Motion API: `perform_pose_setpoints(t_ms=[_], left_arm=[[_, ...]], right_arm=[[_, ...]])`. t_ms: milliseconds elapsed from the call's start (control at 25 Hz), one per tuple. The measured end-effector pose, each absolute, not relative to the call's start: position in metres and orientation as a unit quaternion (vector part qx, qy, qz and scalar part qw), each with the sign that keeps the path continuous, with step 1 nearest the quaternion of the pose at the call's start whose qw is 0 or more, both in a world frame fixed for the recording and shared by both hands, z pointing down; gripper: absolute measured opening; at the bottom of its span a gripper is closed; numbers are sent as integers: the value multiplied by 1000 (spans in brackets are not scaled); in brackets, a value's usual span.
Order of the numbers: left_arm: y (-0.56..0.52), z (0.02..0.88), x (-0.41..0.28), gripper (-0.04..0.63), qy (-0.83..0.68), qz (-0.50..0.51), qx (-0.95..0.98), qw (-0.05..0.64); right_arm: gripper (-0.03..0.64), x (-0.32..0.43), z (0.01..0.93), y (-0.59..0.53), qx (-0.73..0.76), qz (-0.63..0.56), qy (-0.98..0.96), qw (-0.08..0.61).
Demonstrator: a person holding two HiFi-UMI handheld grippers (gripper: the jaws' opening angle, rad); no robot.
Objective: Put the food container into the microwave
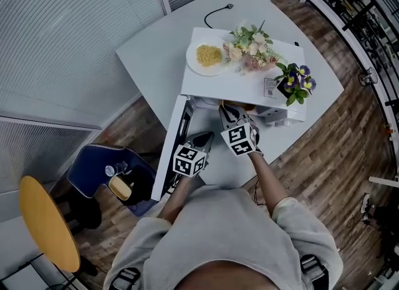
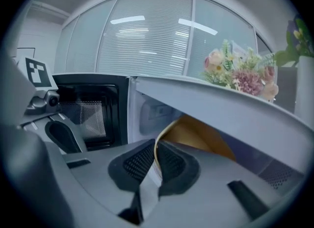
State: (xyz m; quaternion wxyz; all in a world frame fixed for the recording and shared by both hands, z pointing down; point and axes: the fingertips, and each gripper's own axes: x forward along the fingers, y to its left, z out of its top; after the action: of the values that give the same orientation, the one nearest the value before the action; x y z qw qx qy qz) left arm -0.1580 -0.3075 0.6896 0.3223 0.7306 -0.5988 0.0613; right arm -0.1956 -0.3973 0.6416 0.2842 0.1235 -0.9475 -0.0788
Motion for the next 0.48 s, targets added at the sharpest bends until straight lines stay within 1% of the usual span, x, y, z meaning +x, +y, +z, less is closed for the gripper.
perform_pose_setpoints(t_ms=[480], left_arm=[[-308,698,-148,11,-578,70,742,333]], right_arm=[[29,-214,659,-416,131,-101,-941,296]])
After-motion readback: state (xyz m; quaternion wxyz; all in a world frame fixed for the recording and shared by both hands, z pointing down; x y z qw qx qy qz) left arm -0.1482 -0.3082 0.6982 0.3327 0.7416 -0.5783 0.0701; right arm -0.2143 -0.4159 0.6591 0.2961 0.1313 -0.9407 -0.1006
